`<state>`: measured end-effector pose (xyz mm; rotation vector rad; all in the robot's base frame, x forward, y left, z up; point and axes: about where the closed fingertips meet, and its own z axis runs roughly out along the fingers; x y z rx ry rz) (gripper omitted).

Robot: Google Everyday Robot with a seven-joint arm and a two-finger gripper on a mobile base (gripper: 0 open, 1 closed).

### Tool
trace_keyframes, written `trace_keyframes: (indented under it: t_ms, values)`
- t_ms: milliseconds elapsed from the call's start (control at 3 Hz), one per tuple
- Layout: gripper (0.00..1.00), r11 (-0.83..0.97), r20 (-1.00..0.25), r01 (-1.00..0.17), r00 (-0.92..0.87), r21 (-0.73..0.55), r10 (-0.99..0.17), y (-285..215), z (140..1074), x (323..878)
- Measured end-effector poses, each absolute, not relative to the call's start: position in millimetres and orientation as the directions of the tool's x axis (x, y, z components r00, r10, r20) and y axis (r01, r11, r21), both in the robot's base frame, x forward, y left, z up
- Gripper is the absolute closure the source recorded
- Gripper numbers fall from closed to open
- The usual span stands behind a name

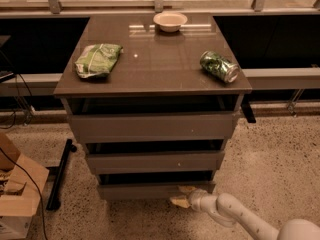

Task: Close bottom drawer

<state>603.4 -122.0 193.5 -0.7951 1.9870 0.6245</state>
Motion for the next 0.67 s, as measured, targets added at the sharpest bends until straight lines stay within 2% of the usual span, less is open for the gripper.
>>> trace_keyframes:
  t_ms: [333, 667]
  values:
    - [0.00, 0.668, -0.866, -0.735, -0.407, 0.121, -0.290, -120.9, 193.5, 603.7]
    - [0.00, 0.668, -0.866, -0.735, -0.407, 0.121, -0.290, -121.3, 193.5, 599.5]
